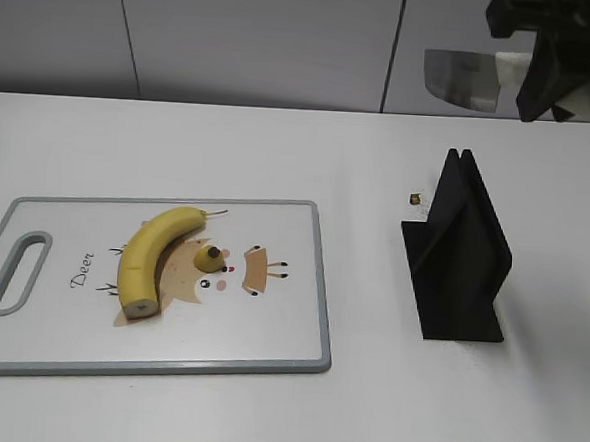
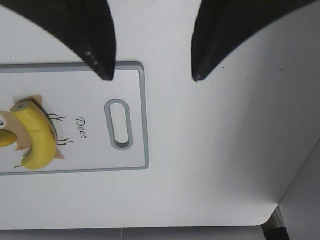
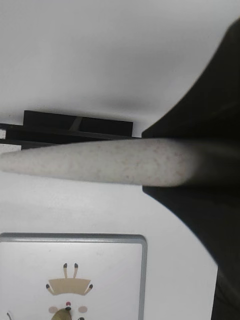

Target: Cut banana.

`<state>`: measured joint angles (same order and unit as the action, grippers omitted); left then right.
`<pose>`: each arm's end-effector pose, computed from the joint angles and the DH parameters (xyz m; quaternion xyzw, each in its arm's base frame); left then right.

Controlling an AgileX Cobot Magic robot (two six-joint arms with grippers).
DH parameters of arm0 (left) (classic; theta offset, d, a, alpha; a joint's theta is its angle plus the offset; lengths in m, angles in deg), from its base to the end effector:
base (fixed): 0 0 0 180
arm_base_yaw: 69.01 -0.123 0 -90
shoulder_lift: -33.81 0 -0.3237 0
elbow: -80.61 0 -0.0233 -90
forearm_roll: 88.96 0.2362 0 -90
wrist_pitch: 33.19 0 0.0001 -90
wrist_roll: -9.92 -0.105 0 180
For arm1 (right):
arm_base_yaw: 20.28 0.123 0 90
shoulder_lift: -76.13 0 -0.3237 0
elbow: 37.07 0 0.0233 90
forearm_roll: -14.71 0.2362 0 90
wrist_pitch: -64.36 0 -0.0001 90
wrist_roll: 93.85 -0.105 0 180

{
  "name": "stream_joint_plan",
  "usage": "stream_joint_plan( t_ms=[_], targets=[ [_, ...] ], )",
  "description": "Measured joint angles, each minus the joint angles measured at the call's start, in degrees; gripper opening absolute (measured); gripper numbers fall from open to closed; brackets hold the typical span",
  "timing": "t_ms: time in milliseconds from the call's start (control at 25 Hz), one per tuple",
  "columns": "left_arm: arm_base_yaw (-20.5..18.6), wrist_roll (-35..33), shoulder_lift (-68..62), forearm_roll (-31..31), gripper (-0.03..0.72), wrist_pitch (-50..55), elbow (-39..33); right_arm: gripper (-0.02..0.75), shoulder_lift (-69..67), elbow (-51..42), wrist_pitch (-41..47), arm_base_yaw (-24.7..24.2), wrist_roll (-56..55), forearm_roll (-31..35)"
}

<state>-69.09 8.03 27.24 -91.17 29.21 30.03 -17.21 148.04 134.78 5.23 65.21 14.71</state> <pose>-0.0445 -0.0037 0.2559 0.0145 0.8638 -0.0106 0.5036 0.2639 0.1259 0.3789 -0.0392 0.9819 0.0730 0.1702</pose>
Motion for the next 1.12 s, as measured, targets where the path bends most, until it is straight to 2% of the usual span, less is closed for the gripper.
stream_joint_plan(
  t_ms=[440, 600, 920, 1120],
  targets=[
    [0.00, 0.00, 0.00, 0.00, 0.481, 0.00, 0.00, 0.164, 2.70, 5.72, 0.13, 0.00, 3.12, 0.00],
    [0.00, -0.51, -1.15, -0.71, 0.481, -0.19, 0.00, 0.164, 2.74, 6.06, 0.13, 0.00, 10.20, 0.87],
    [0.00, -11.29, -14.67, -5.29, 0.481, -6.68, 3.11, 0.164, 1.41, 6.14, -0.90, 0.00, 30.10, 7.91],
    [0.00, -20.41, -26.04, -7.67, 0.481, -13.13, 6.58, 0.164, -1.65, 6.15, -3.13, 0.00, 44.55, 10.55]
  ],
)
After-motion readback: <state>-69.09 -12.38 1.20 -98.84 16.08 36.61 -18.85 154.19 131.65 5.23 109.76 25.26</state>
